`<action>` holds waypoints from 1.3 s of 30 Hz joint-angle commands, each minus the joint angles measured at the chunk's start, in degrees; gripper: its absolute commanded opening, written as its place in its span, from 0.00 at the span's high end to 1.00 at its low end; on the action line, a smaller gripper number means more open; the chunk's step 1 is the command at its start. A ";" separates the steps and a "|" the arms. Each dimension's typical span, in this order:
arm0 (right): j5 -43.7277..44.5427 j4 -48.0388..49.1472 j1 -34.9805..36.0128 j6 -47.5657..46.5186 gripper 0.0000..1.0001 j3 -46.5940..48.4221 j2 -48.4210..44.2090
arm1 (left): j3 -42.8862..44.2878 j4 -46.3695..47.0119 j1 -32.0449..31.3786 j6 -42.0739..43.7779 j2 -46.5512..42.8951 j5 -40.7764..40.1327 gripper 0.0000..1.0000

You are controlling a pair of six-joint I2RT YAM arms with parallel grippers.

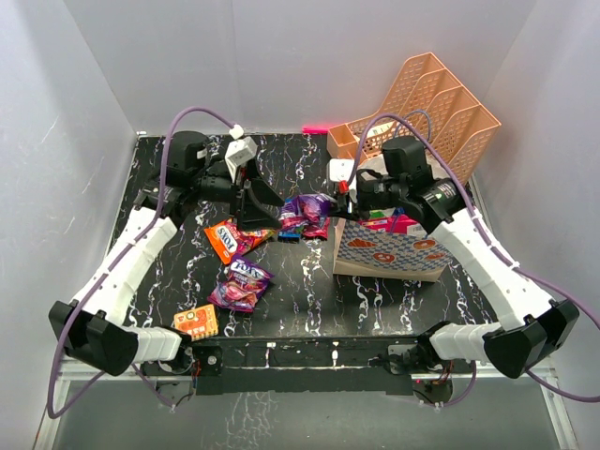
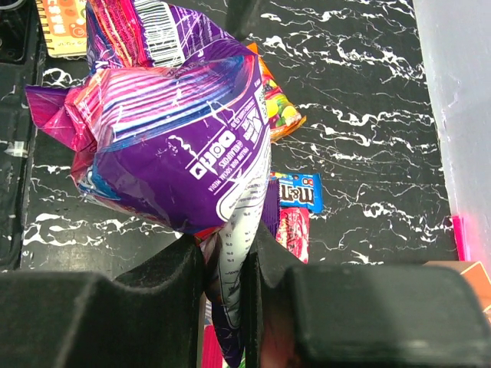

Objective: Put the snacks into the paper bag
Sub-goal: Place the snack in the paper bag.

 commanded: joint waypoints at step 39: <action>44.92 -11.04 -21.44 14.64 0.92 2.95 -14.29 | 2.51 -10.74 5.64 17.54 -5.63 -13.83 0.13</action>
